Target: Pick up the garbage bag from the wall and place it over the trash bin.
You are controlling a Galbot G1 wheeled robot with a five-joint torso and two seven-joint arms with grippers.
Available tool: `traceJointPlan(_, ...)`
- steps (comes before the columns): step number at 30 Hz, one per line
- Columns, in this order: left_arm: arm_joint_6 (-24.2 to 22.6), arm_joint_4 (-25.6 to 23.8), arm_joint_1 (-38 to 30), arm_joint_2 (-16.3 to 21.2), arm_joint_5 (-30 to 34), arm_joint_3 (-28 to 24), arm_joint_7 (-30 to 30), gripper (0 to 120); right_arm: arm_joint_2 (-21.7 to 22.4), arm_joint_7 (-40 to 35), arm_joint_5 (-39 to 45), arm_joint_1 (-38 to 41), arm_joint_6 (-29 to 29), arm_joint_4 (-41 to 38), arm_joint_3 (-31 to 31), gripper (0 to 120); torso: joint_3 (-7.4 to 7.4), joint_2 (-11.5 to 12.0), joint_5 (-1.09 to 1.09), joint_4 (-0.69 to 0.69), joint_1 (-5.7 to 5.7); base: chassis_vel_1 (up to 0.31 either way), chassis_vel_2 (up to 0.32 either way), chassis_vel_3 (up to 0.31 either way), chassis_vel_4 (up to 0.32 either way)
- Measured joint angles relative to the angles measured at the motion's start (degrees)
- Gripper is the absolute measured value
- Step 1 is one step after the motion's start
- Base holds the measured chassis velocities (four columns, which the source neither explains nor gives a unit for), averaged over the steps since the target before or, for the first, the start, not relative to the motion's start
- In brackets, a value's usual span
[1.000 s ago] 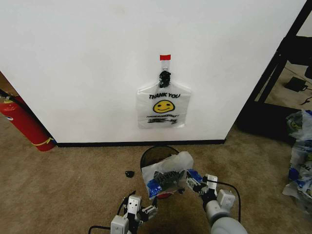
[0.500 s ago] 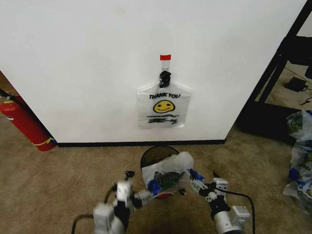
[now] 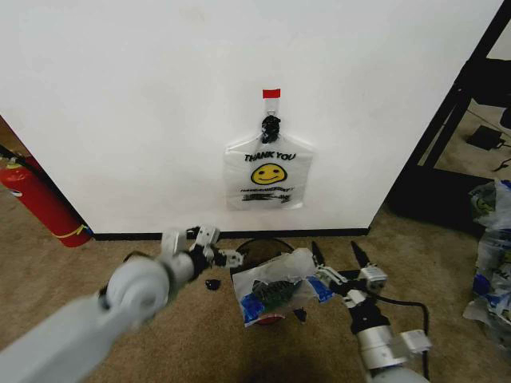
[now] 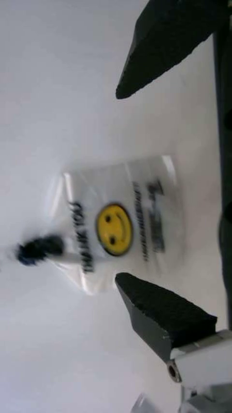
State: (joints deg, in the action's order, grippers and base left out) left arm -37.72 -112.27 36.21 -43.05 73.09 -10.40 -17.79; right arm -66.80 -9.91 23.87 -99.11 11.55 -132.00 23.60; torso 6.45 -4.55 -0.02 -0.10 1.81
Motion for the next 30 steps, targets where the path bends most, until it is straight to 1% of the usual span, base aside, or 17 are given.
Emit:
traceJointPlan(1, -0.4, 1.7, -2.6, -0.5, -0.2, -2.3, 1.1, 100, 0.0, -0.3, 0.5, -0.5, -0.3, -0.5, 1.1, 100, 0.0, 0.0, 0.0, 0.0, 0.0, 0.0, 0.0, 0.0, 0.0)
traceJointPlan(2, -0.9, 4.0, -5.9, -1.1, -1.4, -6.1, 3.0, 100, 0.1, -0.8, 1.3, -1.3, -0.7, -1.2, 2.9, 100, -0.01, 0.0, -0.02, -0.02, 0.0, 0.0, 0.0, 0.0, 0.0)
traceJointPlan(3, -0.9, 4.0, -5.9, -1.1, -1.4, -6.1, 3.0, 100, 0.1, -0.8, 1.3, -1.3, -0.7, -1.2, 2.9, 100, -0.01, 0.0, -0.02, -0.02, 0.0, 0.0, 0.0, 0.0, 0.0)
traceJointPlan(4, -1.4, 5.9, -8.4, -1.5, -3.0, -9.3, 4.9, 100, 0.1, -1.4, 2.2, -1.7, -1.1, -1.6, 4.5, 100, -0.01, 0.0, 0.0, -0.02, 0.0, 0.0, 0.0, 0.0, 0.0)
traceJointPlan(6, -2.0, 9.1, -13.0, -2.1, -5.9, -13.8, 9.0, 100, -0.1, -3.1, 4.5, -2.1, -2.3, -2.4, 7.5, 100, 0.0, 0.0, -0.05, 0.02, 0.0, 0.0, 0.0, 0.0, 0.0)
traceJointPlan(8, -2.2, 11.2, -15.8, -2.8, -8.4, -16.5, 11.8, 100, -0.6, -4.5, 6.5, -2.3, -3.6, -2.8, 9.9, 100, -0.01, 0.0, 0.04, 0.03, 0.0, 0.0, 0.0, 0.0, 0.0)
traceJointPlan(9, -2.3, 13.0, -17.7, -3.7, -10.7, -18.6, 13.7, 100, -1.1, -5.2, 8.0, -2.6, -4.4, -2.9, 11.9, 100, -0.01, 0.0, -0.02, 0.04, 0.0, 0.0, 0.0, 0.0, 0.0)
traceJointPlan(11, -2.4, 14.0, -18.7, -4.3, -12.0, -19.6, 14.5, 100, -1.5, -5.3, 8.6, -3.0, -4.6, -3.0, 12.9, 100, 0.0, 0.0, -0.06, 0.03, 0.0, 0.0, 0.0, 0.0, 0.0)
traceJointPlan(13, -2.6, 16.2, -20.6, -5.6, -14.7, -21.6, 16.1, 100, -2.4, -4.7, 8.8, -4.3, -4.3, -3.1, 15.0, 100, -0.01, 0.0, 0.01, 0.01, 0.0, 0.0, 0.0, 0.0, 0.0)
traceJointPlan(15, -3.0, 18.4, -22.3, -6.5, -17.3, -23.9, 17.9, 100, -3.0, -3.6, 8.2, -6.0, -3.1, -3.5, 16.4, 100, -0.01, 0.0, -0.04, 0.0, 0.0, 0.0, 0.0, 0.0, 0.0)
traceJointPlan(16, -3.0, 18.4, -22.3, -6.5, -17.3, -23.9, 17.9, 100, -3.0, -3.6, 8.2, -6.0, -3.1, -3.5, 16.4, 100, -0.01, 0.0, -0.04, 0.0, 0.0, 0.0, 0.0, 0.0, 0.0)
traceJointPlan(18, -3.2, 20.9, -24.1, -7.1, -19.5, -26.3, 19.6, 100, -3.3, -3.0, 7.6, -7.5, -2.2, -4.0, 17.2, 100, -0.01, 0.0, -0.02, 0.01, -0.01, 0.0, 0.0, 0.0, 0.0)
traceJointPlan(22, -4.3, 24.7, -26.4, -8.7, -20.2, -30.1, 20.9, 100, -3.8, -2.7, 6.3, -8.4, -1.4, -4.7, 17.3, 100, -0.01, 0.0, -0.02, 0.03, -0.01, 0.0, 0.0, 0.0, 0.0)
traceJointPlan(23, -4.3, 24.7, -26.4, -8.7, -20.2, -30.1, 20.9, 100, -3.8, -2.7, 6.3, -8.4, -1.4, -4.7, 17.3, 100, -0.01, 0.0, -0.02, 0.03, -0.01, 0.0, 0.0, 0.0, 0.0)
traceJointPlan(26, -4.5, 27.2, -27.7, -10.2, -20.4, -31.7, 21.1, 100, -4.0, -2.7, 5.9, -8.4, -1.3, -5.1, 16.8, 100, -0.01, 0.0, -0.04, 0.02, -0.01, 0.0, 0.0, 0.0, 0.0)
traceJointPlan(28, -4.6, 30.0, -29.1, -12.5, -20.4, -33.1, 21.3, 100, -4.0, -2.7, 5.3, -8.3, -1.4, -5.5, 16.4, 100, -0.01, 0.0, -0.01, 0.02, -0.01, 0.0, 0.0, 0.0, 0.0)
traceJointPlan(30, -4.6, 31.5, -30.1, -14.0, -20.4, -34.5, 21.7, 100, -4.0, -2.9, 5.0, -8.3, -1.4, -5.8, 16.1, 100, -0.01, 0.0, -0.03, -0.01, -0.01, 0.0, 0.0, 0.0, 0.0)
